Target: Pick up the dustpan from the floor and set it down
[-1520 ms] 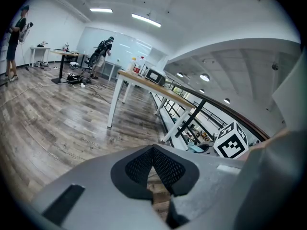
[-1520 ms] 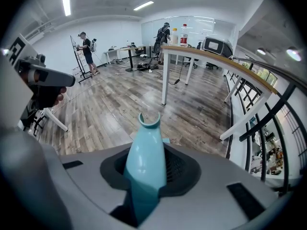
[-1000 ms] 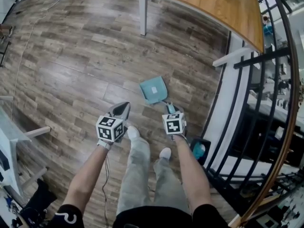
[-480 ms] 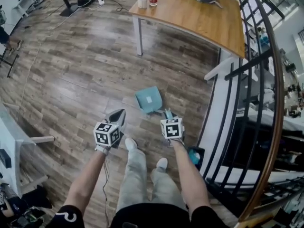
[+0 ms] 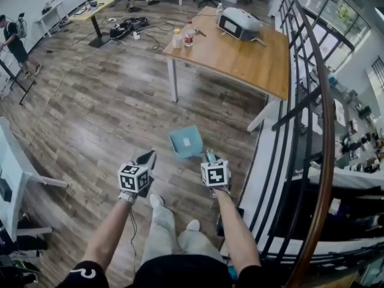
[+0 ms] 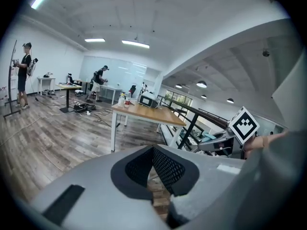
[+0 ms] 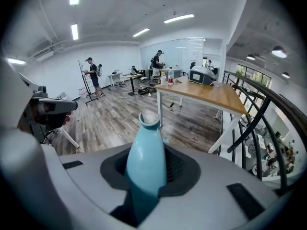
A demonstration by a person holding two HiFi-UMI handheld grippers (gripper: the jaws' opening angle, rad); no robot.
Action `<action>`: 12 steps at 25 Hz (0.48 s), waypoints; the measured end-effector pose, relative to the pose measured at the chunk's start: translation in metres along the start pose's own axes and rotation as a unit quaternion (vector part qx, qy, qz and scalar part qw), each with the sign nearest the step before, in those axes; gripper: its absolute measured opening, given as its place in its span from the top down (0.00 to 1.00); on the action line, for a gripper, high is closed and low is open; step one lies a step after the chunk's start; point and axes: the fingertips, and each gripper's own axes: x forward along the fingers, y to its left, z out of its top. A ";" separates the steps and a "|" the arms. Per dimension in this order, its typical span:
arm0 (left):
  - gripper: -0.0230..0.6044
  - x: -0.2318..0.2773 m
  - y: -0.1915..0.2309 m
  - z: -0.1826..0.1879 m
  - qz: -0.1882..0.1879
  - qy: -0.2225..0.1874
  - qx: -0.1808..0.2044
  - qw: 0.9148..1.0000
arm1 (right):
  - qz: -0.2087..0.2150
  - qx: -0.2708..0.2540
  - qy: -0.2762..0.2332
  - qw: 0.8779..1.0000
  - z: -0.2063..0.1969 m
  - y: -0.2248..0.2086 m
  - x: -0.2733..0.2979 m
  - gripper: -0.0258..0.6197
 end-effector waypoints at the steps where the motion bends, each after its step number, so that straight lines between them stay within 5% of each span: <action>1: 0.97 -0.005 -0.011 0.007 -0.001 -0.006 -0.002 1.000 | 0.002 -0.003 -0.006 1.000 0.004 -0.003 -0.012 0.83; 12: 0.97 -0.053 -0.098 0.056 -0.001 -0.051 -0.005 0.999 | 0.021 -0.043 -0.075 0.996 0.046 -0.021 -0.129 0.83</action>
